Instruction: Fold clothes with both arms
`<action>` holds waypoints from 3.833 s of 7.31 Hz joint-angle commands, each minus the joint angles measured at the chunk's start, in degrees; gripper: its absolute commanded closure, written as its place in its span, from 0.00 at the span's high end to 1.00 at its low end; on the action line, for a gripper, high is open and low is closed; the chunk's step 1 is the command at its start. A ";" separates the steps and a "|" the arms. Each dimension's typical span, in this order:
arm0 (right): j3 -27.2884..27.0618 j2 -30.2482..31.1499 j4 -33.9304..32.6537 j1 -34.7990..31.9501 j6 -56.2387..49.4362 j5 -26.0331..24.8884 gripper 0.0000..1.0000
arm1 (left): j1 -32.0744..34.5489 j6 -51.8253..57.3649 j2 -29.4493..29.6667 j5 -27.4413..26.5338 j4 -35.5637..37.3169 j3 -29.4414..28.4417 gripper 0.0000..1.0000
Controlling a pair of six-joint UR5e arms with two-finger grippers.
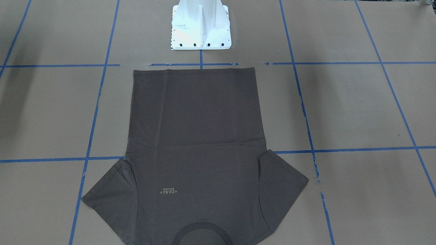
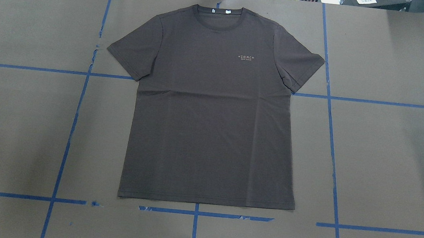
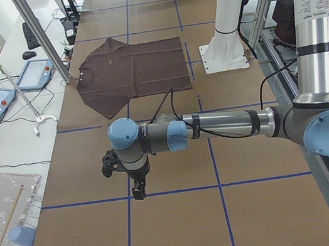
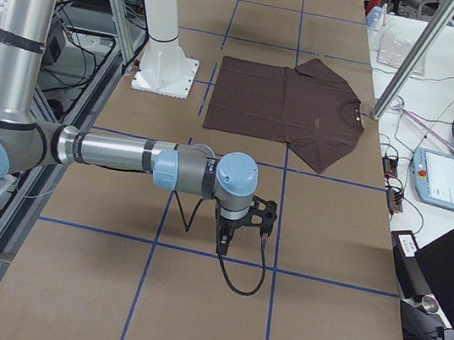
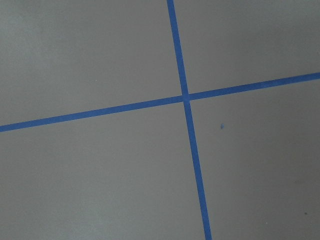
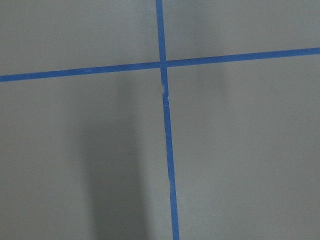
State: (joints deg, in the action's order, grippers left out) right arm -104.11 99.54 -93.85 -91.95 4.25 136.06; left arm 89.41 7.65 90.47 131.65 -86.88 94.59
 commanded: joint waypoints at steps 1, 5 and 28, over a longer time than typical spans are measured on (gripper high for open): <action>0.05 -1.00 -0.19 -0.07 0.14 -0.27 1.00 | -0.03 0.00 0.05 -0.16 0.04 0.59 1.00; 1.71 -14.39 2.88 7.70 7.75 -0.26 1.00 | -2.82 -0.44 10.14 -0.25 -6.83 1.39 1.00; 54.36 -53.13 36.64 35.52 34.33 -15.12 0.18 | -7.24 -8.79 11.74 0.10 -17.10 -0.90 1.00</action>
State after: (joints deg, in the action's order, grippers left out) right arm -49.78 46.66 -57.19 -56.42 38.58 120.94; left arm 82.18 -1.14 102.22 131.71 -103.97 93.76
